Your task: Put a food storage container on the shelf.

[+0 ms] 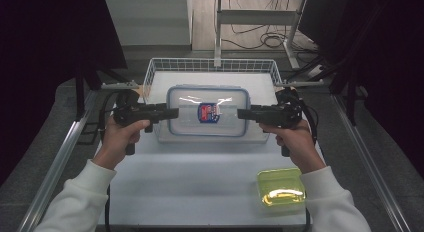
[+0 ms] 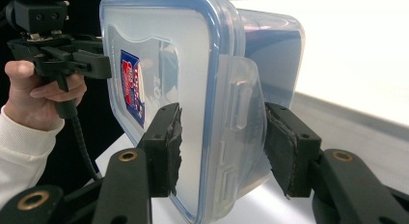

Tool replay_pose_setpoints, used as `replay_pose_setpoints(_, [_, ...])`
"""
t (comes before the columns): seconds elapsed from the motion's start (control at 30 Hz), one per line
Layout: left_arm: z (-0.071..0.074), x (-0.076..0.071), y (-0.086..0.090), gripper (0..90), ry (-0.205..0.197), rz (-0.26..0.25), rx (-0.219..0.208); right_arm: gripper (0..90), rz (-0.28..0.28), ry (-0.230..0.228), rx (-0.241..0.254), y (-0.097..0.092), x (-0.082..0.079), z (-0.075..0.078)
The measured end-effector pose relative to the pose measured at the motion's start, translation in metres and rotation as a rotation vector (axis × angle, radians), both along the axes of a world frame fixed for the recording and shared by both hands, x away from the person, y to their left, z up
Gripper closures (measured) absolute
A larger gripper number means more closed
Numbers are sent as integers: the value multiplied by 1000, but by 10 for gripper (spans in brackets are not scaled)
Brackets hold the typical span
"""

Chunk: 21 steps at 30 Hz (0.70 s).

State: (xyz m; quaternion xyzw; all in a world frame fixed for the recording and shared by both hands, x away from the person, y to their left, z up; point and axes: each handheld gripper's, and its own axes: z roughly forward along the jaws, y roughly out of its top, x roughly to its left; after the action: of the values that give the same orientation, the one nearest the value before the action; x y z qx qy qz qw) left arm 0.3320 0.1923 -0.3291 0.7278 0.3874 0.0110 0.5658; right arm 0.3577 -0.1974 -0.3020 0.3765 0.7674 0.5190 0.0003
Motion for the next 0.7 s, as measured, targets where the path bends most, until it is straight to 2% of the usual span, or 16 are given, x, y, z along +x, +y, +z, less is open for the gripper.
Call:
replay_pose_setpoints(0.13, [3,9,0,513,2,0,-9,500,-2,1,-11,0,10,9])
replay_pose_setpoints(0.7, [20,54,-2,513,18,1,-14,499,-10,11,3,-2,52,22])
